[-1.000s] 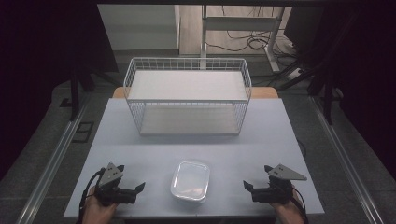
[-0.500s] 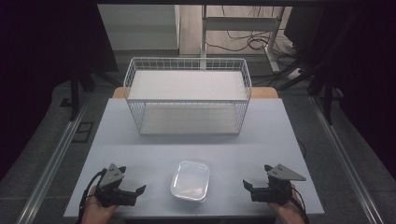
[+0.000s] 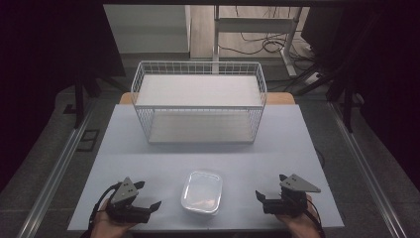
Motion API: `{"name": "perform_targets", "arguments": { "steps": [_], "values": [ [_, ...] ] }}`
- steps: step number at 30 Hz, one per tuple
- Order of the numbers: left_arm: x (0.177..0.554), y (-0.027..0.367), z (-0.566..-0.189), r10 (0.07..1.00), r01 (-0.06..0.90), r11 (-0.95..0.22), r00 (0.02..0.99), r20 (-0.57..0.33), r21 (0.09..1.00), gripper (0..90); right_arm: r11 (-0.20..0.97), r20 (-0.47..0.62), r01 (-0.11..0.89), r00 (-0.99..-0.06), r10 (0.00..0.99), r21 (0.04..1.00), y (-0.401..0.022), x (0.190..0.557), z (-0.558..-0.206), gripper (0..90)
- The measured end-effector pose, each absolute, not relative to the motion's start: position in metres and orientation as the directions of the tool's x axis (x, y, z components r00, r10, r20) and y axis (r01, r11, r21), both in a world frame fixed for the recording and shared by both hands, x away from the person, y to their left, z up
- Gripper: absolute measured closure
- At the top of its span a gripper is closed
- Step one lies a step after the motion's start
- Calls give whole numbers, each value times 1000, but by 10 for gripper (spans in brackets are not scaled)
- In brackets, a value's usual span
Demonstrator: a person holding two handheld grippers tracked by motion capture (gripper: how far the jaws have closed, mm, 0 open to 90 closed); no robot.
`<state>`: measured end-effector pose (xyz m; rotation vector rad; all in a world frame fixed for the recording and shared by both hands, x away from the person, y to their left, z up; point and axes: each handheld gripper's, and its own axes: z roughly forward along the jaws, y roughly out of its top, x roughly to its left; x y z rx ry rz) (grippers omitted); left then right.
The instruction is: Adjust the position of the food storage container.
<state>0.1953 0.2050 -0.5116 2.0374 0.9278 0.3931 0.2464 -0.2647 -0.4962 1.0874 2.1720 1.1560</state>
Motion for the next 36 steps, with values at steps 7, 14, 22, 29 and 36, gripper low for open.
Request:
{"name": "perform_targets", "arguments": {
  "steps": [7,14,22,29,36],
  "values": [
    [185,194,-508,692,449,-339,714,-104,827,500,354,-25,427,-608,793,832,-258,244,-496,0],
    [171,172,-510,631,442,-333,761,-151,833,878,356,-23,429,-612,790,830,-256,244,-496,0],
    [167,147,-521,569,468,-377,798,-199,799,899,359,-23,432,-612,791,827,-255,244,-496,0],
    [176,129,-526,549,478,-410,809,-208,777,884,372,-19,445,-620,784,815,-250,245,-499,0],
    [185,127,-531,575,515,-404,786,-228,756,887,394,-20,444,-643,765,805,-242,250,-502,0]
  ]
}}
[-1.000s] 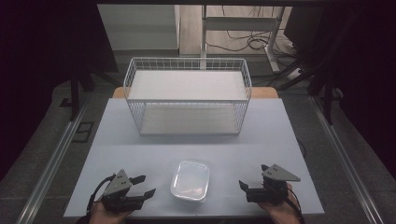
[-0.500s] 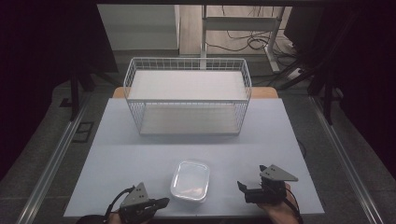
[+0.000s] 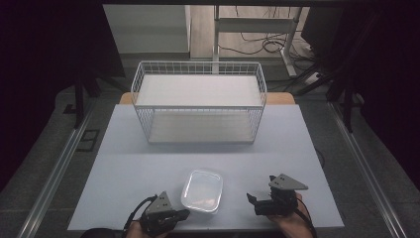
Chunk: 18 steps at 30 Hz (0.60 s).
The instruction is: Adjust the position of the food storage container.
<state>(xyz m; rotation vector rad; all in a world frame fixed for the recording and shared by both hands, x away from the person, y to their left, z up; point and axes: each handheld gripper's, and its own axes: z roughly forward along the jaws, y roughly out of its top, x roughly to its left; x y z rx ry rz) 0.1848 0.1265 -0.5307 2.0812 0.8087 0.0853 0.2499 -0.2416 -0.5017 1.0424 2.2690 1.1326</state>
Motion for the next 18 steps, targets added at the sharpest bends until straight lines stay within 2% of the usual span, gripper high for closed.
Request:
{"name": "perform_targets", "arguments": {
  "steps": [4,5,6,7,8,11,12,13,14,15,18],
  "values": [
    [185,127,-531,578,520,-402,782,-231,753,884,410,-10,448,-665,746,795,-232,255,-504,3],
    [185,127,-531,578,520,-403,782,-231,753,884,413,-13,443,-670,742,796,-229,257,-503,41],
    [185,127,-531,579,522,-402,781,-232,753,883,441,-25,433,-691,722,786,-223,260,-501,127],
    [185,128,-532,581,523,-401,780,-233,752,883,441,-25,433,-691,722,786,-223,260,-501,127],
    [186,128,-532,583,526,-401,778,-233,750,883,451,-31,429,-696,717,783,-221,261,-501,170],
    [186,128,-533,590,529,-397,773,-233,750,884,464,-40,418,-707,706,781,-213,268,-499,358],
    [187,128,-533,593,534,-394,769,-236,748,885,461,-20,417,-724,689,783,-209,273,-496,522],
    [187,129,-533,596,536,-393,768,-237,748,886,461,-11,416,-733,680,784,-207,275,-495,572],
    [187,129,-533,599,539,-391,764,-238,746,886,461,-11,416,-733,680,784,-207,275,-495,572],
    [188,129,-534,603,544,-389,761,-241,744,886,459,2,415,-743,669,785,-205,278,-494,648],
    [189,130,-535,610,552,-383,753,-246,740,887,478,11,401,-775,632,781,-193,291,-495,790]
  ]
}}
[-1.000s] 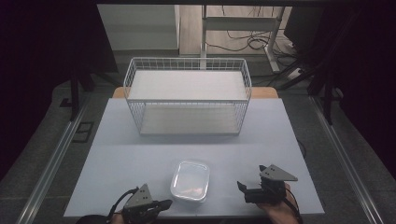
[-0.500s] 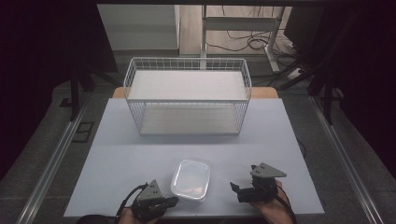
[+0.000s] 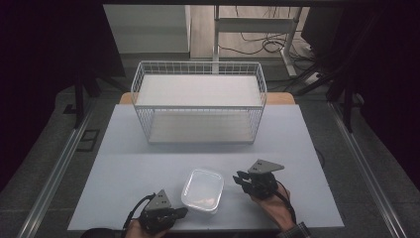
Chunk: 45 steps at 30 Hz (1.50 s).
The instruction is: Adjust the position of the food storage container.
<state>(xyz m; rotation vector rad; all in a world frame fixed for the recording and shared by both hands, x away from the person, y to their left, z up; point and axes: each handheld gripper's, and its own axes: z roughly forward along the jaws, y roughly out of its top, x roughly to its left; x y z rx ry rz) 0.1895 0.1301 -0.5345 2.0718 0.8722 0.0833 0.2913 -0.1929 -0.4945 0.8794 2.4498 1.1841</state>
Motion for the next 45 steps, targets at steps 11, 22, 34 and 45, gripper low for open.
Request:
{"name": "perform_targets", "arguments": {
  "steps": [11,22,34,45],
  "values": [
    [200,128,-534,621,573,-357,736,-271,738,893,496,56,387,-828,558,778,-159,324,-502,895],
    [216,137,-535,661,615,-307,687,-302,726,891,493,115,430,-829,548,756,-167,323,-500,895],
    [245,144,-530,694,626,-276,655,-299,730,893,475,149,470,-810,567,744,-172,314,-499,895],
    [276,147,-528,701,629,-255,644,-308,735,898,488,154,475,-814,561,732,-173,306,-501,894]
  ]
}}
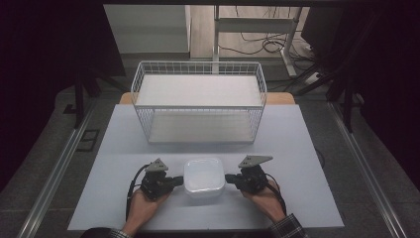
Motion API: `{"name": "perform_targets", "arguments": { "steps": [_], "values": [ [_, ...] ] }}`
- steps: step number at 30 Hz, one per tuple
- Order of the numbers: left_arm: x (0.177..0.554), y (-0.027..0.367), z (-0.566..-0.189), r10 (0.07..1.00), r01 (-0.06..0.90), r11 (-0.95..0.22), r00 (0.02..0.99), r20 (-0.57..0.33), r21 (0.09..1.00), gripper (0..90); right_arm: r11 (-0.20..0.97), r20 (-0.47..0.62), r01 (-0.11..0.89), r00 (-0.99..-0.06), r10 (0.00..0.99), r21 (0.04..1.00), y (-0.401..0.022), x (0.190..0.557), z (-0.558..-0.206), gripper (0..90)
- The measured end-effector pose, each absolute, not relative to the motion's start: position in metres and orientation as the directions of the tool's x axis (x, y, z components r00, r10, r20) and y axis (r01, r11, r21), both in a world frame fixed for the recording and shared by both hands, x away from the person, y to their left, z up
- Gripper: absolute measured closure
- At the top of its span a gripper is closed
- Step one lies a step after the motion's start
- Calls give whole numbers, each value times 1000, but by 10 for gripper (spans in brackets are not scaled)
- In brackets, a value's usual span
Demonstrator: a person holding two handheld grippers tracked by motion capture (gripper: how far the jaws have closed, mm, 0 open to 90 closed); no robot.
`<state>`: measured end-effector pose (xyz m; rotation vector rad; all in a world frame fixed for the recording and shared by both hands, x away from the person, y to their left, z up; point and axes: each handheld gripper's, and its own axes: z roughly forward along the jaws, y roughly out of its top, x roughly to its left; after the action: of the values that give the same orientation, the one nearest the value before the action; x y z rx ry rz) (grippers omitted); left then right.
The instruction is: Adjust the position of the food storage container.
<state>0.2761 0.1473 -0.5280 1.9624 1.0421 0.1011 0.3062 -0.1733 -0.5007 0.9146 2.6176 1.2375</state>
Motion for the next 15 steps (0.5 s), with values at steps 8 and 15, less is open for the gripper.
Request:
{"name": "perform_targets", "arguments": {
  "steps": [8,15],
  "values": [
    [286,143,-527,696,628,-255,647,-311,735,899,482,115,473,-791,601,737,-174,306,-501,894],
    [283,146,-523,719,620,-256,635,-282,741,841,494,80,456,-790,608,741,-174,306,-500,874]
  ]
}}
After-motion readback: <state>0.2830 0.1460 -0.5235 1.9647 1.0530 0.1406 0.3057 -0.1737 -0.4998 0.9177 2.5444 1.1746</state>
